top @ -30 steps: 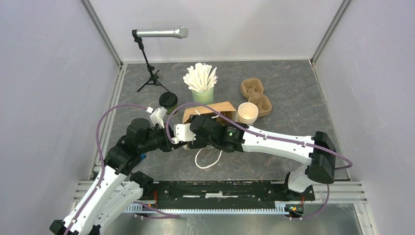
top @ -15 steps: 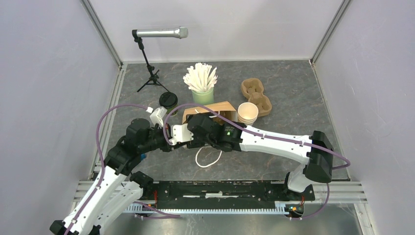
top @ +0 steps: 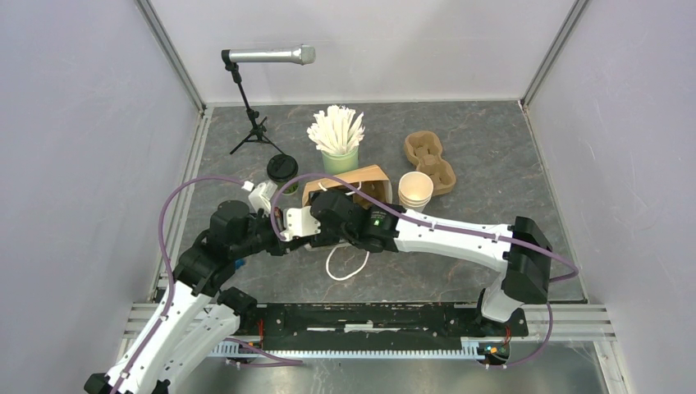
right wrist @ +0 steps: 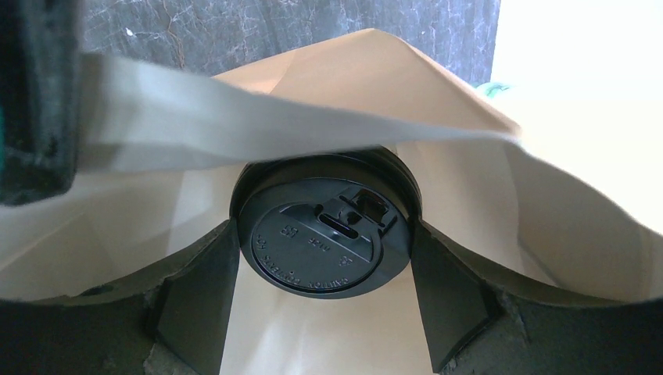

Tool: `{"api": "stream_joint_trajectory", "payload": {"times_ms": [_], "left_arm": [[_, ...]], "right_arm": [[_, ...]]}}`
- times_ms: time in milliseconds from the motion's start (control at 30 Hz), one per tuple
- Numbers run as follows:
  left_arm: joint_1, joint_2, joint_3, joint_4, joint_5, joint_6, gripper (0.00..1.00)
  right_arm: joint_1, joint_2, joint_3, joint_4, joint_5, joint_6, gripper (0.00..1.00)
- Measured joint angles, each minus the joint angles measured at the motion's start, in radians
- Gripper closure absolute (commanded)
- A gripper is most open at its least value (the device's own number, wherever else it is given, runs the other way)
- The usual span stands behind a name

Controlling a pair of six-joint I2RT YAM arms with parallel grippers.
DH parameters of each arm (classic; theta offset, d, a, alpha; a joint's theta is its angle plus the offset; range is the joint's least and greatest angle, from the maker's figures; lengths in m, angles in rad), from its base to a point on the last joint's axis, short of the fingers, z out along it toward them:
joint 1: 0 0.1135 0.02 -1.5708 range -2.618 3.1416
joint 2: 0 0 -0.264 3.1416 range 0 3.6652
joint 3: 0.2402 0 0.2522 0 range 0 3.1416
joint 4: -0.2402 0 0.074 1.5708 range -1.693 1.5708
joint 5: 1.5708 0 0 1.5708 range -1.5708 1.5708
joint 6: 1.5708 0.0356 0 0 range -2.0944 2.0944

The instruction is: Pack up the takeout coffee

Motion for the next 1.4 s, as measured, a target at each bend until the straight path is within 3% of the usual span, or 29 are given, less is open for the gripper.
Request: {"api": "stream_joint_trajectory", "payload": {"times_ms": [967, 1400], "left_arm": [[0.000, -0.012, 0.014, -0.025, -0.060, 0.000, 0.98], [0.002, -0.011, 0.023, -0.049, -0.099, 0.000, 0.98]], "right_arm": [[-0.034, 0.042, -0.004, 0.010, -0.008, 0.097, 0.34], [-0.036, 0.050, -0.053, 0.104, -0.023, 0.120, 0.34]]}}
